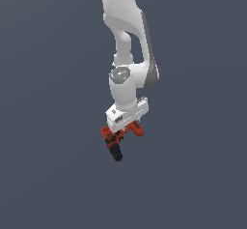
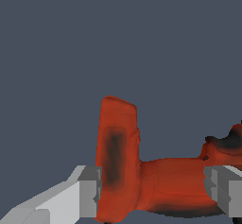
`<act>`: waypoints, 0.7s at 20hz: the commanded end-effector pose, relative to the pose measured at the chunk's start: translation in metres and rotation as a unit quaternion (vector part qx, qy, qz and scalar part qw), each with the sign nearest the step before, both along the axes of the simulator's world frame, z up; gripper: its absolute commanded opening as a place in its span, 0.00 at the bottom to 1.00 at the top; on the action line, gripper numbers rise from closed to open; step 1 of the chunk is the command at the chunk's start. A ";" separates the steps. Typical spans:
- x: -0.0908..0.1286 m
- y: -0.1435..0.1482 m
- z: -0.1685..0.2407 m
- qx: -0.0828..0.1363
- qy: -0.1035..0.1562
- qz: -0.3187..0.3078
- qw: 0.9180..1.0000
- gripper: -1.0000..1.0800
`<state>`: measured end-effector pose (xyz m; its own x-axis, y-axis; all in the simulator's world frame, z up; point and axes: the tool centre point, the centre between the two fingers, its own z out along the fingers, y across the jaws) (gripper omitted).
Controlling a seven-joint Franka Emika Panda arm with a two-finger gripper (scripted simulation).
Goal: Pick up the object and move it to a goal position.
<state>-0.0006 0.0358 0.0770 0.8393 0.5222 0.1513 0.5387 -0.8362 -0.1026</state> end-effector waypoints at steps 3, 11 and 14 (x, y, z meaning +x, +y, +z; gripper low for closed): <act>0.000 0.003 -0.004 0.005 -0.008 0.019 1.000 0.81; 0.000 0.005 -0.006 0.007 -0.012 0.028 1.000 0.81; -0.002 0.016 -0.011 0.009 -0.011 0.036 0.999 0.81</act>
<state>-0.0014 0.0456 0.0686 0.8014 0.5708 0.1787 0.5922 -0.7993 -0.1024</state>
